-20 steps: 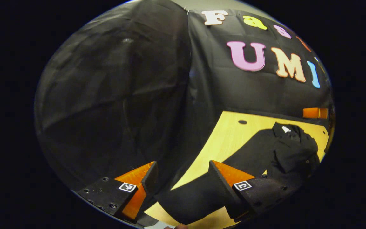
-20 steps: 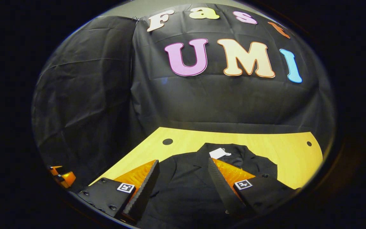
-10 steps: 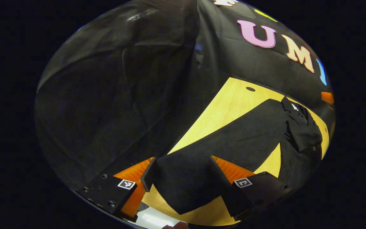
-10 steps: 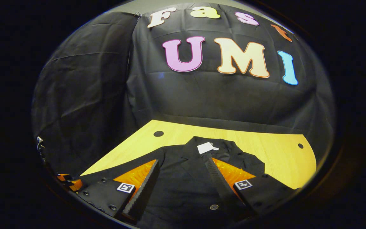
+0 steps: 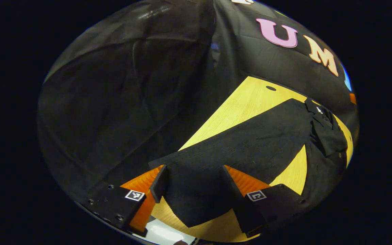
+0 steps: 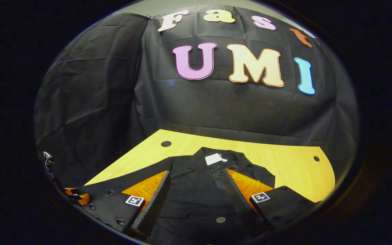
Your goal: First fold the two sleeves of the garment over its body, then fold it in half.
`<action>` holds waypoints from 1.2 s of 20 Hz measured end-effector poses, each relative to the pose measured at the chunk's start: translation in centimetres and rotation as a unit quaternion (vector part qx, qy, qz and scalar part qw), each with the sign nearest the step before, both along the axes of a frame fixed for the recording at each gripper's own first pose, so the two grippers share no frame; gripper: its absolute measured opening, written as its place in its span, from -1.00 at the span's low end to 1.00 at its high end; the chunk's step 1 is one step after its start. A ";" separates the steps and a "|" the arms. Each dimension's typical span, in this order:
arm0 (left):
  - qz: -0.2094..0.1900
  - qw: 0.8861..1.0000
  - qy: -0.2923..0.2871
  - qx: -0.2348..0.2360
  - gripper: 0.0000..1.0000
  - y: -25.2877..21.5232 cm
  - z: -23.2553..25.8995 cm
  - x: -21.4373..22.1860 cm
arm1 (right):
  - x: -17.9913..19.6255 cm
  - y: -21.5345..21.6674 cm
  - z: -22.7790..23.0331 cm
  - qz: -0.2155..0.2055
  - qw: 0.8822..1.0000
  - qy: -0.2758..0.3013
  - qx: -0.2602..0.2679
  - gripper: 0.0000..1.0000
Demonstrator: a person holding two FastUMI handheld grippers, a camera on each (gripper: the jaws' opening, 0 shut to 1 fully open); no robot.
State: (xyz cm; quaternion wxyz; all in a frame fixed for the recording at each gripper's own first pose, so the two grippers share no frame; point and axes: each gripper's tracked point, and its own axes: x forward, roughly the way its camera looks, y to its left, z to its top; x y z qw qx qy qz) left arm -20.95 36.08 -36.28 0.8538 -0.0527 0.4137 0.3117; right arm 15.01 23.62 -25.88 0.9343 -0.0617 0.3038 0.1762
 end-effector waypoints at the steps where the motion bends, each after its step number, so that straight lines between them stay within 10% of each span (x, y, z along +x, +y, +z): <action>1: -0.014 1.000 -0.006 -0.004 0.58 -1.0 0.0 0.4 | -0.2 -0.1 0.0 0.000 1.000 -0.001 0.000 0.95; 7: -0.044 0.999 -0.001 -0.007 -1.00 -1.6 0.3 0.6 | -1.2 -2.6 0.2 -0.001 1.000 -0.001 0.006 0.95; 15: -0.025 0.999 -0.014 -0.014 -1.00 -1.8 5.3 4.2 | -2.5 -8.4 1.6 -0.011 1.000 -0.009 0.001 0.95; 24: -0.118 0.990 -0.078 0.016 -1.00 -8.1 10.2 14.9 | -3.0 -15.7 2.8 -0.043 0.999 -0.024 0.007 0.96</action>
